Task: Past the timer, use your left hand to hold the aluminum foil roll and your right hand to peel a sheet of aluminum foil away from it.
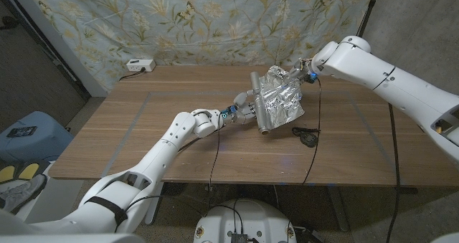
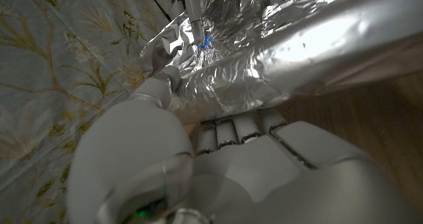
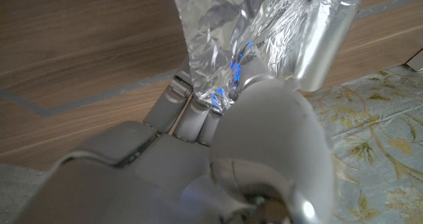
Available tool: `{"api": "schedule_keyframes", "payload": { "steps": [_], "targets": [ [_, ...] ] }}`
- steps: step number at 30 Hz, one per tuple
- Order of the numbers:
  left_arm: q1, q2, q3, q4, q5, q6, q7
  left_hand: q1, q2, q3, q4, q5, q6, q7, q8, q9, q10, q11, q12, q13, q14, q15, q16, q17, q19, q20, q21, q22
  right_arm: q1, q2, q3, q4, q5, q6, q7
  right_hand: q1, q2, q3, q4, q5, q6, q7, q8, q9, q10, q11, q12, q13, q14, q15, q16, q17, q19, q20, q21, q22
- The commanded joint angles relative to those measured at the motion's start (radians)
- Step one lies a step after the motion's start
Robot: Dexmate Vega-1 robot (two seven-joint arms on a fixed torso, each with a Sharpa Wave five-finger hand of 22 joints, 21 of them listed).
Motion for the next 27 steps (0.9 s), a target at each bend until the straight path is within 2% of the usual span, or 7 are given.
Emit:
{"api": "schedule_keyframes", "payload": {
  "steps": [1, 27],
  "targets": [
    [-0.008, -0.004, -0.001, 0.019, 0.002, 0.009, -0.022, -0.005, -0.001, 0.011, 0.013, -0.006, -0.008, -0.002, -0.004, 0.001, -0.011, 0.0, -0.007, 0.003, -0.007, 0.004, -0.006, 0.002, -0.007, 0.001, -0.008, 0.002, -0.011, -0.018, 0.018, -0.011, 0.008, -0.009, -0.013, 0.024, 0.016, 0.01, 0.002, -0.005, 0.007, 0.006, -0.003, 0.005, 0.001, 0.001, 0.008, 0.022, 0.01, -0.009, -0.003, 0.004, -0.004, 0.003, 0.009, 0.005],
    [-0.026, -0.017, -0.001, 0.066, 0.025, 0.008, -0.071, -0.015, -0.005, 0.006, 0.011, -0.011, -0.03, -0.007, 0.0, -0.004, -0.034, 0.009, -0.021, 0.003, -0.018, 0.012, -0.007, -0.001, -0.017, 0.008, -0.015, 0.002, 0.004, -0.052, 0.018, -0.018, -0.002, -0.026, -0.006, 0.026, 0.015, 0.016, 0.007, -0.013, 0.01, 0.006, -0.014, 0.012, -0.001, 0.002, 0.014, 0.024, 0.02, -0.008, -0.016, 0.021, -0.013, 0.002, 0.036, 0.008]
  ]
}}
